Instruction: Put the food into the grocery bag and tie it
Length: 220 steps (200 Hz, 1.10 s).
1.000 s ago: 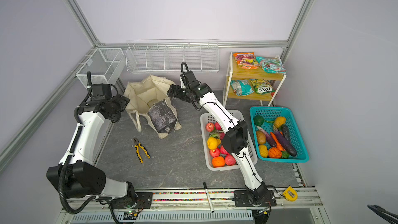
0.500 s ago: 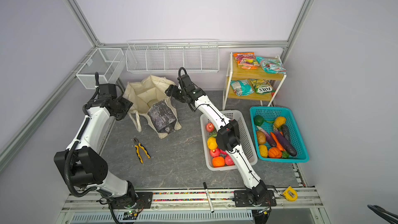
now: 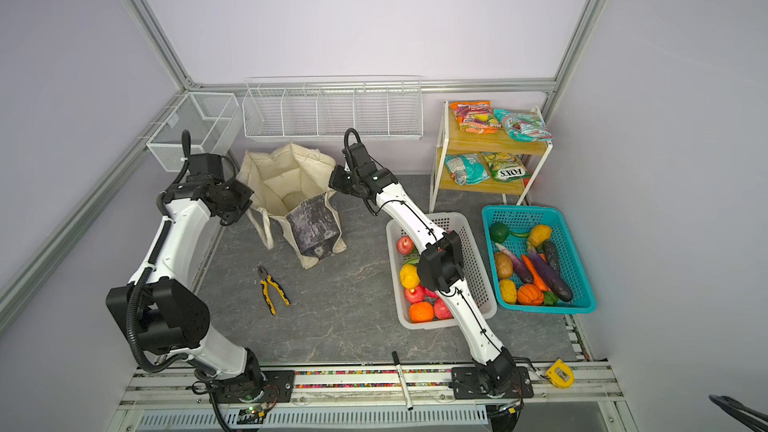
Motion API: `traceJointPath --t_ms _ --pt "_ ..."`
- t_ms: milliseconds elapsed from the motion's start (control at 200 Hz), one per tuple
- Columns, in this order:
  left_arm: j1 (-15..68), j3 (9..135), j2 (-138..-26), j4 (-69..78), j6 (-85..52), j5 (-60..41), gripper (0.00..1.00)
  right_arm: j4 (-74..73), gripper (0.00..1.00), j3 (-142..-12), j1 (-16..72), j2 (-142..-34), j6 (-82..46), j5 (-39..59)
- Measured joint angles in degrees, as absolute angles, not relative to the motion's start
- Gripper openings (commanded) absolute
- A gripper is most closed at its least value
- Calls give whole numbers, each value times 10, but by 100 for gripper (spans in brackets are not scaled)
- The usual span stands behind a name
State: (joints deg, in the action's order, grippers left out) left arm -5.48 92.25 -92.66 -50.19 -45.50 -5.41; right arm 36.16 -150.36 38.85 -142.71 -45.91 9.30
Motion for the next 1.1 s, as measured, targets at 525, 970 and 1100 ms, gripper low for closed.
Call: traceJointPath --t_ms 525,970,1100 --pt "15 900 -808 -581 -377 -95 0 486 8 -1260 483 -1119 -318 15" --pt "79 822 -695 -636 -376 -99 0 464 13 -950 538 -918 -317 -47" --pt "87 754 -661 -626 -378 -120 0 465 20 -911 551 -890 -313 -57"
